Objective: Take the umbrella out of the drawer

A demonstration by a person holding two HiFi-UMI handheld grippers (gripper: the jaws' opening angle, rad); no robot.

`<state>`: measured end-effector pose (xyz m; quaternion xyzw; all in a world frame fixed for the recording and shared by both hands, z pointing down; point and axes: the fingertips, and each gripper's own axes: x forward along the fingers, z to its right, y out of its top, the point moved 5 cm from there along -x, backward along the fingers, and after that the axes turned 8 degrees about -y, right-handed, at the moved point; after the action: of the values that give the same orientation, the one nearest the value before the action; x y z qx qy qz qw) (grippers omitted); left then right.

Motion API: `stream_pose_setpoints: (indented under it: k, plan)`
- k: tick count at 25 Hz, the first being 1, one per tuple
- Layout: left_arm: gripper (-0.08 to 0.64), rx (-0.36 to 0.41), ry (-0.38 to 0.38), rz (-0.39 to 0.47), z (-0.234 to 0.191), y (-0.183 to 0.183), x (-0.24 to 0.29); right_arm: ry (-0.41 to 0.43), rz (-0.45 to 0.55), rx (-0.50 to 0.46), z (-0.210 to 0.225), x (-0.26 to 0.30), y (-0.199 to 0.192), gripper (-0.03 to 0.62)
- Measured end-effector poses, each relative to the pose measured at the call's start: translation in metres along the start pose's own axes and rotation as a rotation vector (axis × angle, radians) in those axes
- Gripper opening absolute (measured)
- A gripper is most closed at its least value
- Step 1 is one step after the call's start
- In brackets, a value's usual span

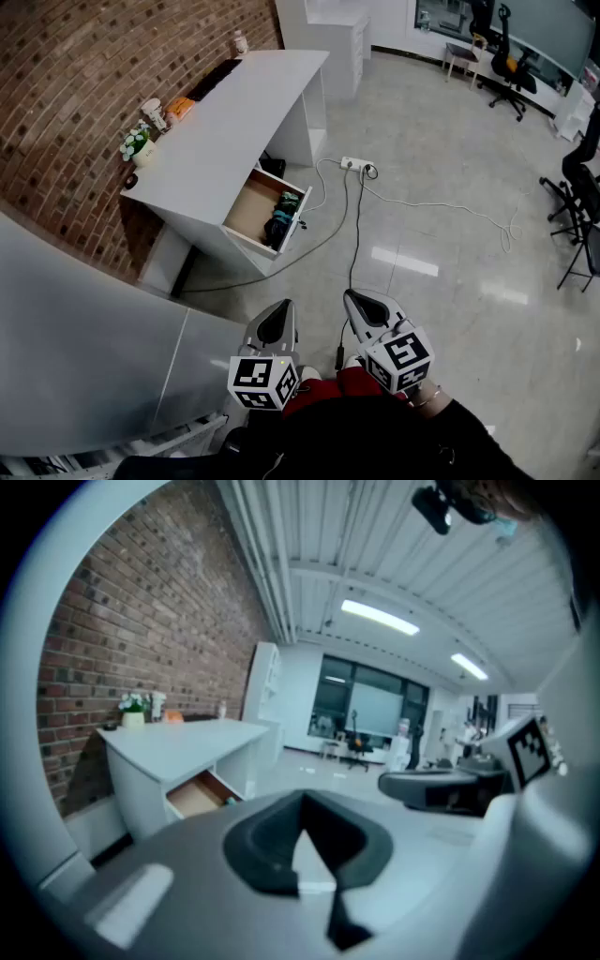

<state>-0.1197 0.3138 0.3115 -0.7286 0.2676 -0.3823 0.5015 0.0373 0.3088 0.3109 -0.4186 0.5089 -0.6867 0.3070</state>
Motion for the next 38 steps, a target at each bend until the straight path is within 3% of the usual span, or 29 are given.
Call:
stream_pose_setpoints:
  k: [10, 22, 38]
  plan:
    - [0.005, -0.002, 0.054, 0.015, 0.024, 0.002, 0.015, 0.024, -0.034, 0.061, 0.037, -0.02, -0.007, -0.002]
    - [0.005, 0.011, 0.148, 0.04, 0.024, 0.016, 0.019, 0.039, -0.013, 0.05, 0.06, -0.022, 0.001, -0.002]
    - [0.005, -0.046, 0.179, 0.049, -0.007, 0.022, 0.045, 0.052, -0.059, 0.06, 0.073, 0.014, 0.005, -0.002]
